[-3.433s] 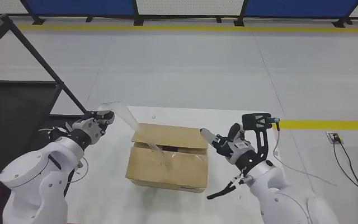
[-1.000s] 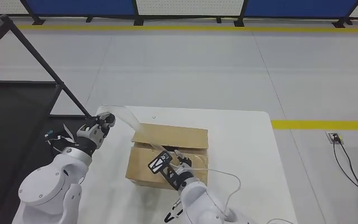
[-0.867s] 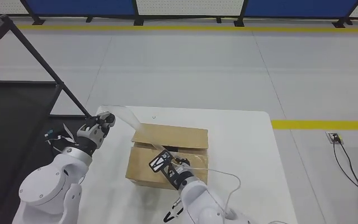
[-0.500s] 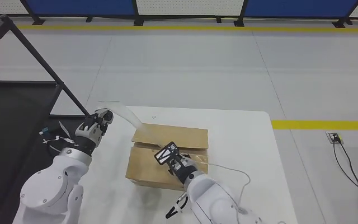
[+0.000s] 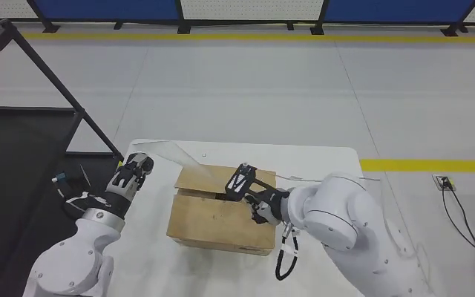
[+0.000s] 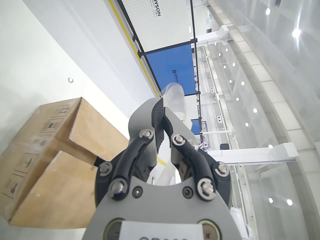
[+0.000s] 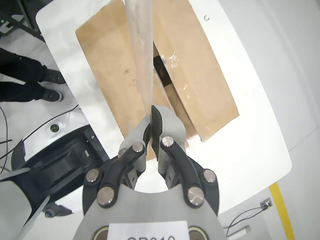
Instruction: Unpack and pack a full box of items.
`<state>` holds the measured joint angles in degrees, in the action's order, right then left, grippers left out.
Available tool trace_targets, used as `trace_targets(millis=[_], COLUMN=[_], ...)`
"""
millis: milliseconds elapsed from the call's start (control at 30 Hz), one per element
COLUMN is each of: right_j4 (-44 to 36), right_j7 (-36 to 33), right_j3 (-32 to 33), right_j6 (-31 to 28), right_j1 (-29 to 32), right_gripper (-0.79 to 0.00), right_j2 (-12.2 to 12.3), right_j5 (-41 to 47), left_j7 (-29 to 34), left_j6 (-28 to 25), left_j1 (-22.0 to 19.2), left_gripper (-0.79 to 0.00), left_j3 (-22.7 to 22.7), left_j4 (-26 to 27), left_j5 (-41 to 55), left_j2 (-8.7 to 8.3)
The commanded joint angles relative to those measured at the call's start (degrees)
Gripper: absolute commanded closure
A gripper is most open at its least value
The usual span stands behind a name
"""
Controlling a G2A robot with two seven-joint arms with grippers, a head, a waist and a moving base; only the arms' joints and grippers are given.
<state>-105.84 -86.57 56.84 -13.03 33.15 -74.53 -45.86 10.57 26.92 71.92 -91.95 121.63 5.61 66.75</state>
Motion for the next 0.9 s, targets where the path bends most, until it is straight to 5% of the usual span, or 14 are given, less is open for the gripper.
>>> trace_targets(millis=[0, 133, 600, 867], right_j4=[3.3, 9.2, 10.0, 24.3], right_j7=[-1.4, -1.4, 0.4, -1.4], right_j3=[-0.6, -2.7, -2.6, -2.3], right_j6=[-0.4, -1.5, -0.3, 2.0], right_j1=[-2.8, -7.6, -6.8, -11.8], right_gripper=[0.000, 0.000, 0.000, 0.000], right_j2=[-0.2, 0.0, 0.1, 1.0], right_j5=[3.7, 9.4, 9.5, 27.4], left_j7=[0.6, 2.3, 3.1, 6.2], left_j6=[-0.5, -2.2, -1.3, -4.8], left_j1=[0.9, 2.4, 3.9, 6.6], left_gripper=[0.000, 0.000, 0.000, 0.000], left_j3=[-0.3, -1.1, -2.1, -1.6], left_j4=[0.5, 1.0, 1.4, 2.2], left_j5=[-0.3, -1.1, 1.0, -8.7], left_j2=[-0.05, -0.21, -0.17, -0.87])
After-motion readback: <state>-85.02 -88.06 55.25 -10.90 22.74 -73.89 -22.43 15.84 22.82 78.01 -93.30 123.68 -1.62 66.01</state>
